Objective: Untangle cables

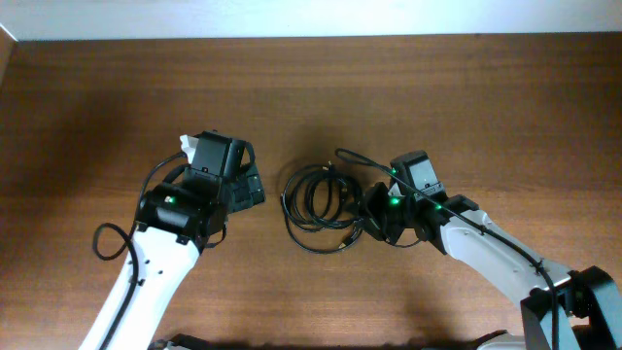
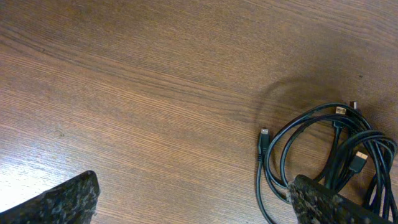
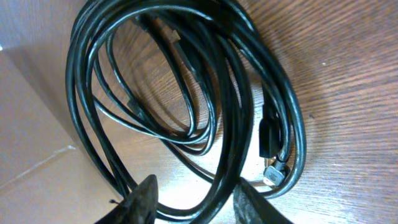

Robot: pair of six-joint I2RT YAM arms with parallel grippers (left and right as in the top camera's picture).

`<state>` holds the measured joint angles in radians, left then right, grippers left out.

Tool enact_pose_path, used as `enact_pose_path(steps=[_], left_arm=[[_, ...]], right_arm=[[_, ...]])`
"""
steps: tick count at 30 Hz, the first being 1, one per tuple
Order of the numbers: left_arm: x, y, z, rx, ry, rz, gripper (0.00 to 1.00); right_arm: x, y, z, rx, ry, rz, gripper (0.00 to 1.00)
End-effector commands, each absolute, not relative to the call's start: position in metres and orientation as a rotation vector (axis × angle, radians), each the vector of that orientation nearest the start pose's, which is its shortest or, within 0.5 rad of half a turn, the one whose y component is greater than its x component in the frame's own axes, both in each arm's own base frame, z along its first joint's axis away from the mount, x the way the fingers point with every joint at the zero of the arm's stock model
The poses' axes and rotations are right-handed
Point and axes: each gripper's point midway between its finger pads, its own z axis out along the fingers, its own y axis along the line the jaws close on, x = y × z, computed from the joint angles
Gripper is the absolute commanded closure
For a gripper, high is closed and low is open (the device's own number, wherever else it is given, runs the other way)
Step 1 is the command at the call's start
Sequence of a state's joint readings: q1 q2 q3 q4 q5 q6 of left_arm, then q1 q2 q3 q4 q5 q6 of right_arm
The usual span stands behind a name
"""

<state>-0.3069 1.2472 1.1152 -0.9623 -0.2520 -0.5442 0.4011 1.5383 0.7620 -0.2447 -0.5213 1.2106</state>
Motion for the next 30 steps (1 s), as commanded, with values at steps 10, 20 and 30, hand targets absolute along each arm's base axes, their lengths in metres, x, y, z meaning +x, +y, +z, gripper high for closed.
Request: enact_pose_path(steps=[10,20,30], left_arm=[[0.295,-0.045,0.179,-0.417,2.562,0.053,0.01],[0.295,-0.045,0.179,-0.417,2.562,0.053,0.01],[0.295,-0.045,0.179,-0.416,2.562,0.053,0.01]], right_arm=[[0.285,0.212,0.054,0.918,2.770,1.099,0.92],[0.288,0.215,0.041,0.916,2.768,1.017,0.44],[0.288,0.219,0.033,0.916,2.789,1.045,0.96]])
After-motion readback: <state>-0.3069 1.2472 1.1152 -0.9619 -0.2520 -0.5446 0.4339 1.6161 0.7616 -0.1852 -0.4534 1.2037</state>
